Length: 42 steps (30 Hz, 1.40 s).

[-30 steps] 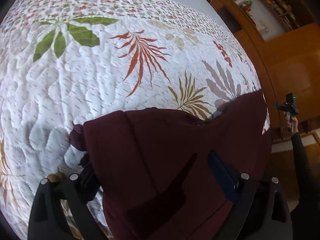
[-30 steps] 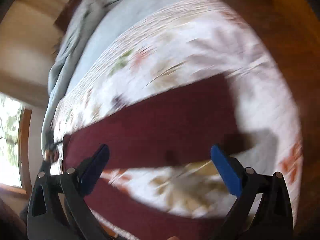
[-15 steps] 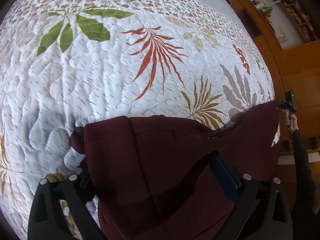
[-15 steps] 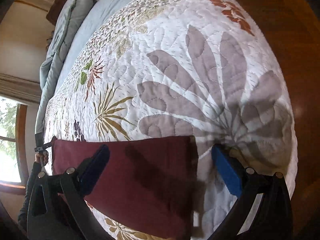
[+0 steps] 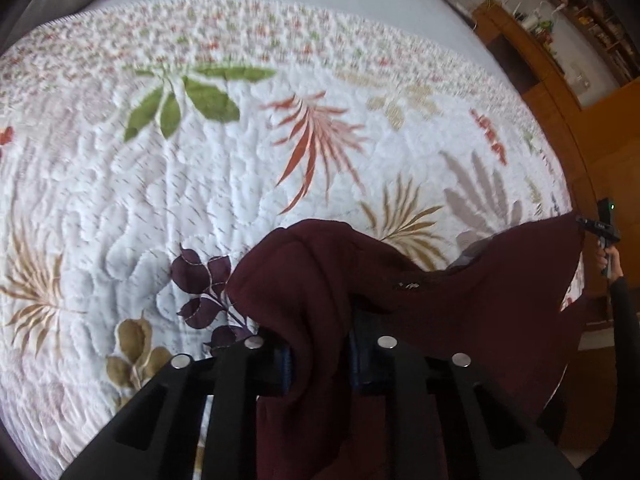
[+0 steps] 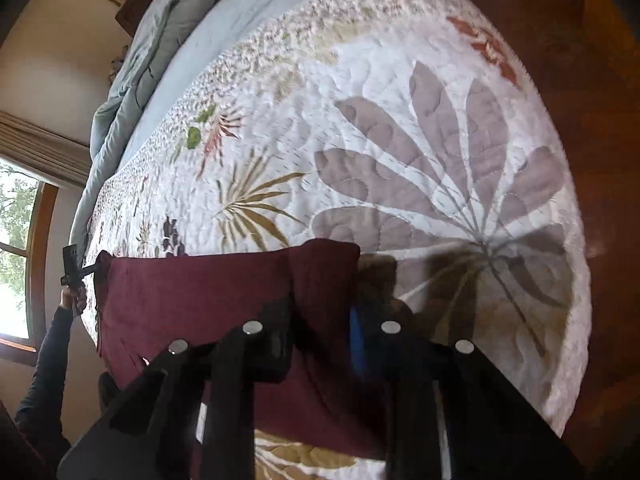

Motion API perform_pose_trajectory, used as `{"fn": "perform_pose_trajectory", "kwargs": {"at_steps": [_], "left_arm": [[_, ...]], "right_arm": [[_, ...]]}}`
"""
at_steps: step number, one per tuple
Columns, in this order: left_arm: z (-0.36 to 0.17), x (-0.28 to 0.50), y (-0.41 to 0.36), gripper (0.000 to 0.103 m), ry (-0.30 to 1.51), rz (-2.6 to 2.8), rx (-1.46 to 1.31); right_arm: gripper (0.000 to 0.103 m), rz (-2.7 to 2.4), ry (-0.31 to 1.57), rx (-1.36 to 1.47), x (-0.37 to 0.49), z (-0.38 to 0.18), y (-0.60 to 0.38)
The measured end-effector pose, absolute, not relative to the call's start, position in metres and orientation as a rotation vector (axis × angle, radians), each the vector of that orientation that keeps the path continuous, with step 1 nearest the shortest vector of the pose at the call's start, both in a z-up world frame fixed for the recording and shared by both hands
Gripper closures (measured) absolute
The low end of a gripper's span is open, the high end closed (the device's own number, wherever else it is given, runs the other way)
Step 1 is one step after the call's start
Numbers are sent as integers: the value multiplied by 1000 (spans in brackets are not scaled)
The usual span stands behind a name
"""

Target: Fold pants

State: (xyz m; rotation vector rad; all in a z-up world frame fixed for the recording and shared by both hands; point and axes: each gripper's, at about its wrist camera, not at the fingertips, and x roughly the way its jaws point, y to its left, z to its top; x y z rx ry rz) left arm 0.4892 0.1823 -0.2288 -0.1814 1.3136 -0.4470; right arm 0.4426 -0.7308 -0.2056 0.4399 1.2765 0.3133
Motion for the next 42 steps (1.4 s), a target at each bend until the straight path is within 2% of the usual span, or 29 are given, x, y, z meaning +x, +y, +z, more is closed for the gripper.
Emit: {"fn": "perform_pose_trajectory", "kwargs": {"at_steps": [9,17,23,28,29,30,33,36,38,42], "left_arm": [[-163,450,186,86,1150,-468,-229],[-93,368,190,86,977,-543,-244],[-102,277,201,86,951,-560,-241],[-162,220,210,73,1049,-515,-253],[-176,211,210,66,1087,-494,-225],[-191,203,210,64,1127,-468,-207],[-210,184,220,63,1173,-439,-209],[-203,164,238,39,1161,-421,-244],[-197,154,249,24,1157,-350,-221],[-182,130,276,24,1118,-254,-313]], "right_arm": [[82,241,1163,376,387,-149,-725],[82,166,1043,323,309,-107,-728],[77,99,949,292,216,-112,-720],[69,11,944,286,144,-157,-704],[62,-10,961,293,135,-166,-703],[56,-40,977,297,128,-174,-701],[46,-93,996,405,100,-189,-704],[36,-123,994,505,78,-190,-706],[33,-119,971,636,61,-190,-712],[32,-39,894,944,41,-196,-711]]}}
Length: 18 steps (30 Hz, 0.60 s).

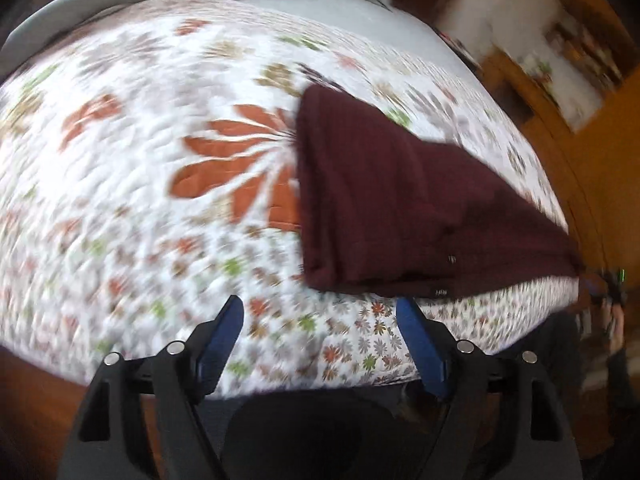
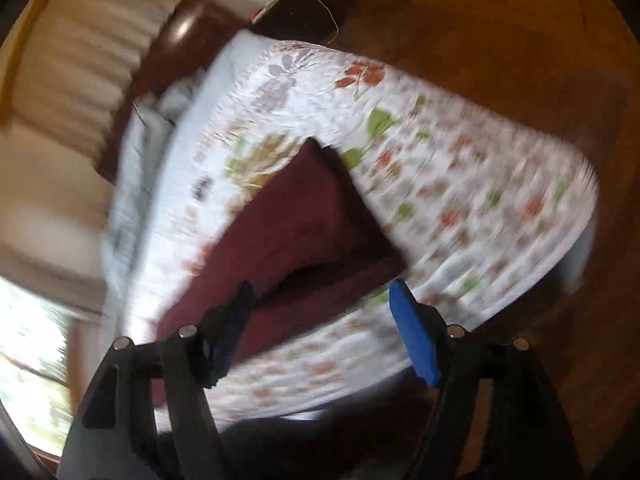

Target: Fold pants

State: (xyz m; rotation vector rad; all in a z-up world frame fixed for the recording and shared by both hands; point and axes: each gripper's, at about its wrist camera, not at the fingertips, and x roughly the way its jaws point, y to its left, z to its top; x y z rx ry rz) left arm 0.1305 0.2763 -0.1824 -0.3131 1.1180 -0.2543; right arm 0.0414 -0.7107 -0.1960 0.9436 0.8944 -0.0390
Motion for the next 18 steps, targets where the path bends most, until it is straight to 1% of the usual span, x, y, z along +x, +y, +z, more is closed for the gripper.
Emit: {"fn": "perform_pose_trajectory", "kwargs": {"at_steps": [3,6,10,13,18], "left_arm": [[-165,116,278,23,1026,-277,-440],[-159,113,264,17,951,-314,-658],[-179,129,244,17,986,-325,-851],[-202,139,238,17,1069,-219,-861],[-220,159,234,17,1130,-109,-866]], "right_arm": [[31,27,860,1036,51,-199,-702],[30,37,851,1088,70,-206,-696],[30,23,856,1122,93,-221,-691],[29,28,854,1140,104,-226,-690],[27,28,853,1131,113,-226,-687]]}}
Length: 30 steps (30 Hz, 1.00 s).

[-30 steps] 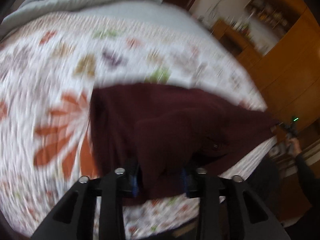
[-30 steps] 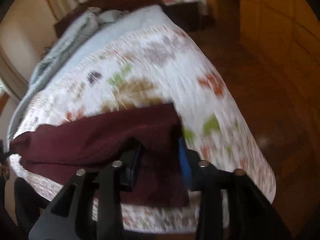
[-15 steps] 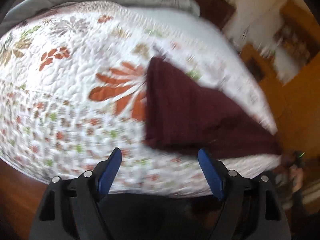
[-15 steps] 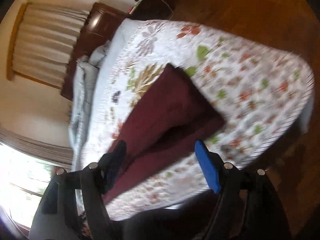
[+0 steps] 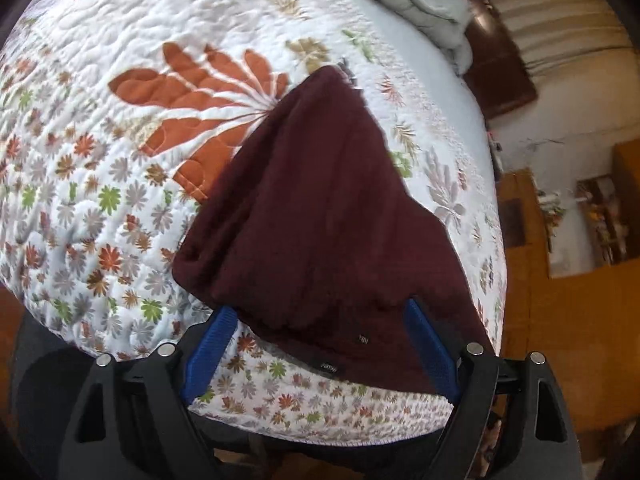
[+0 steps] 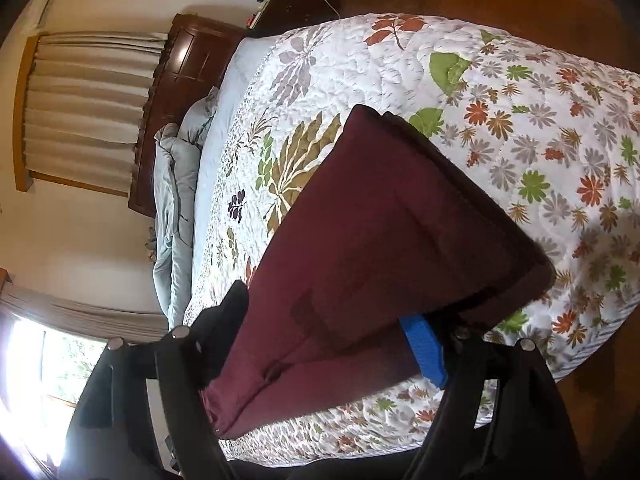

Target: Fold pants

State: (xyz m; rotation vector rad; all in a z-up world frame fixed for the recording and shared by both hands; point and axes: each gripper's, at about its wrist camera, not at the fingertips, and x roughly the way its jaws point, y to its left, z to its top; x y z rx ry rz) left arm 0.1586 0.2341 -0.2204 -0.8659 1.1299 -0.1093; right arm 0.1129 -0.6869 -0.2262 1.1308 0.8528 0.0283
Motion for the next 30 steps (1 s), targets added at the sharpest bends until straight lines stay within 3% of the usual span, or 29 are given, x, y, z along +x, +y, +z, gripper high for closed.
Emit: {"fn": "perform_pose_trajectory", "kwargs": {"at_steps": [3,6,7,8,10,11,12,14,19,24,30], "left_arm": [[-217,164,229,18,1128,-89,-833],[-220,171,227,24,1102,-66,-847],[-217,167,232,52,1091,-58,-845],[-215,168,233,71,1079,-63,-848],[-208,173,234,80,1045,-82,-863],[-205,176,237,84,1030,-94,-870],[-204,177,238,85,1008,-108,-884],[-201,180,242,87,958,-119,-906],[-214,175,273,88,855,-98,-1056],[-259,163,283,88,947,-46,-1140],[-248,171,276,88,954,-63,-1095]], "right_arm": [[27,27,855,1124,118,-226,-687],[27,26,854,1122,119,-227,-689],[27,24,852,1125,121,-227,-689],[27,23,850,1126,120,-227,-690],[39,25,847,1117,122,-224,-688],[55,29,854,1109,126,-223,-687],[74,28,874,1099,132,-222,-686],[90,20,874,1081,139,-215,-684],[93,62,747,1012,128,-178,-680],[93,-14,903,1032,117,-243,-686],[90,-15,896,1004,122,-243,-685]]}}
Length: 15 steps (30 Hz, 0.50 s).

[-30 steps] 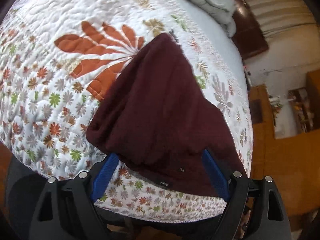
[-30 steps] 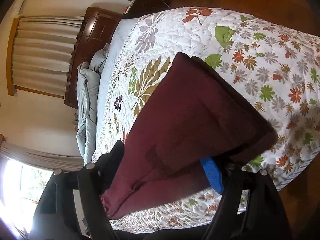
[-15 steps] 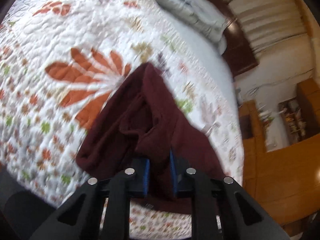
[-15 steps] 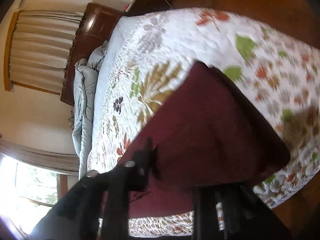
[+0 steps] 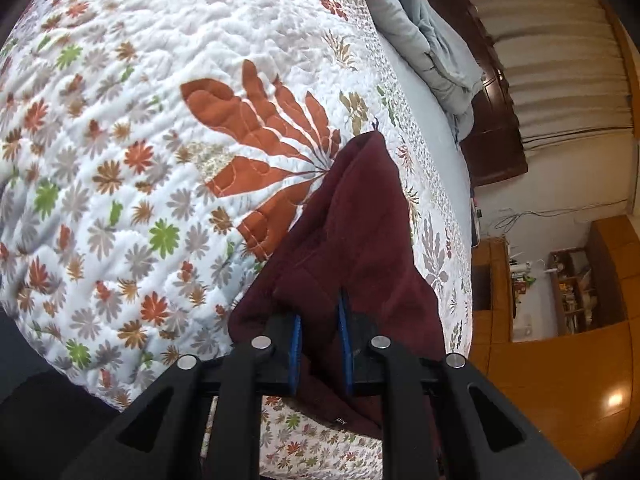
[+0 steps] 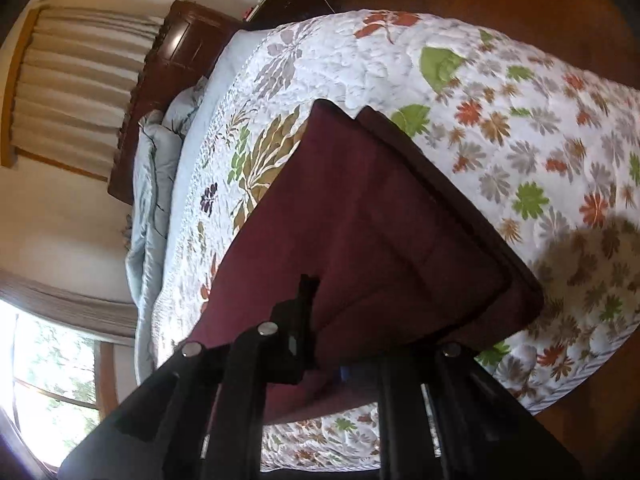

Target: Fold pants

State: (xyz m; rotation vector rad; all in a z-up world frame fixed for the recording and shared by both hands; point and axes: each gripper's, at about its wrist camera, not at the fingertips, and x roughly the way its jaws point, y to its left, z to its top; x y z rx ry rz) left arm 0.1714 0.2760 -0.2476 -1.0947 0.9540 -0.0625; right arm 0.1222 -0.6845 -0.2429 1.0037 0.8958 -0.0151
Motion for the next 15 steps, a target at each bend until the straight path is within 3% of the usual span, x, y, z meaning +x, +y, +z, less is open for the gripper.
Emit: {"fn": "perform_pose_trajectory", "kwargs": {"at_steps": [7,15], "left_arm": [[-238,162,271,87,933,-67,-1023],[-229,154,270,87,906,-74,-1037]], "right_arm": [[87,-18,896,1012,121,-236,-687],[95,-107,889,975,125,-228,-692]]}}
